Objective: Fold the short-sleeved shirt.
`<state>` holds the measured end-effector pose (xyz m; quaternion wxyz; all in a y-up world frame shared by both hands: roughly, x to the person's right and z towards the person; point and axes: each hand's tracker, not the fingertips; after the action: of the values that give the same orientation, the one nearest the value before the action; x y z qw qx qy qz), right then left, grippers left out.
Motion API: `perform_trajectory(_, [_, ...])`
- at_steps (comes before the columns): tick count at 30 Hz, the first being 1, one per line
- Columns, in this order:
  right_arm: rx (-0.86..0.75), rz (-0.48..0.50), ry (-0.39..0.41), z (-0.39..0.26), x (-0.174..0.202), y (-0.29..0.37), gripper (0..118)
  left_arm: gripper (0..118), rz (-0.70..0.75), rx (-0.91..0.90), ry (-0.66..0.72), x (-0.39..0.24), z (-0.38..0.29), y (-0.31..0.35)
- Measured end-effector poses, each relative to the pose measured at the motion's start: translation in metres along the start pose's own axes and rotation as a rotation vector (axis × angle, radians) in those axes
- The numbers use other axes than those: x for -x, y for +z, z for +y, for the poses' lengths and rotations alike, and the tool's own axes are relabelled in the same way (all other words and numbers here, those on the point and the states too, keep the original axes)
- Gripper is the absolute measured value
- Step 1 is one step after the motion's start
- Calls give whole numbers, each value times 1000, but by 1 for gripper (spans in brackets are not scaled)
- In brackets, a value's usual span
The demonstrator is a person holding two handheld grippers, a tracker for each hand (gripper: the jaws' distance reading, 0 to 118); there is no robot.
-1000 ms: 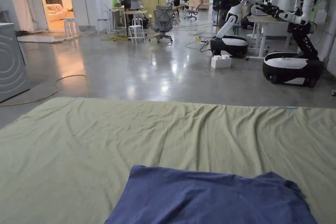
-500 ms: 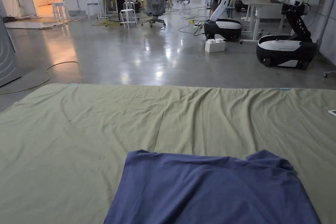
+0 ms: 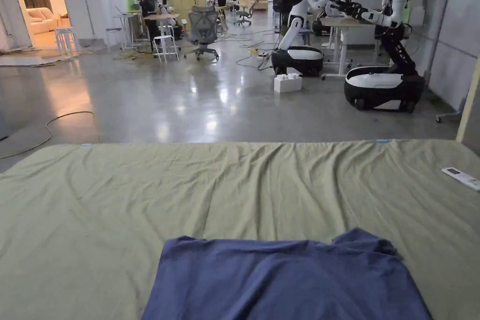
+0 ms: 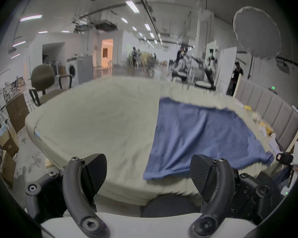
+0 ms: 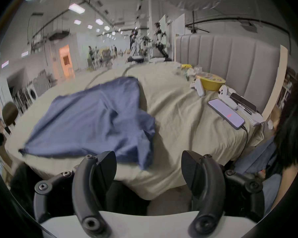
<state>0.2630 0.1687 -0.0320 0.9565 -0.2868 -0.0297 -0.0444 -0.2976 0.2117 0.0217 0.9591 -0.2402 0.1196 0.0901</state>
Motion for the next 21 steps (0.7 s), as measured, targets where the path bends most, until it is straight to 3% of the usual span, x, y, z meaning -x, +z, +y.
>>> perform_trajectory(2, [-87, 37, -6, 14, 11, 19, 82, 99, -73, -32, -84, -13, 13, 16])
perform_trajectory(7, [-284, 108, 96, 67, 41, 54, 82, 98, -39, -201, -253, -47, 47, 48])
perform_trajectory(10, [-369, 139, 123, 99, 58, 69, 82, 97, -99, -304, -159, -61, 76, 66])
perform_trajectory(13, [-420, 166, 131, 120, 68, 80, 81, 92, -114, -407, -222, -76, 95, 81])
perform_trajectory(15, [-446, 193, 126, 127, 72, 86, 74, 80, -119, -437, -255, -83, 103, 88])
perform_trajectory(16, [-468, 185, 118, 129, 75, 89, 65, 74, -115, -432, -248, -86, 106, 90])
perform_trajectory(18, [-517, 165, 167, 135, 80, 95, 24, 38, -138, -434, -235, -88, 107, 93])
perform_trajectory(19, [-459, 178, 127, 133, 80, 94, 10, 13, -152, -443, -217, -89, 106, 95])
perform_trajectory(20, [-541, 163, 182, 133, 82, 97, 8, 2, -162, -450, -208, -89, 106, 96])
perform_trajectory(21, [-561, 168, 236, 135, 84, 100, 6, 2, -180, -449, -203, -90, 105, 97])
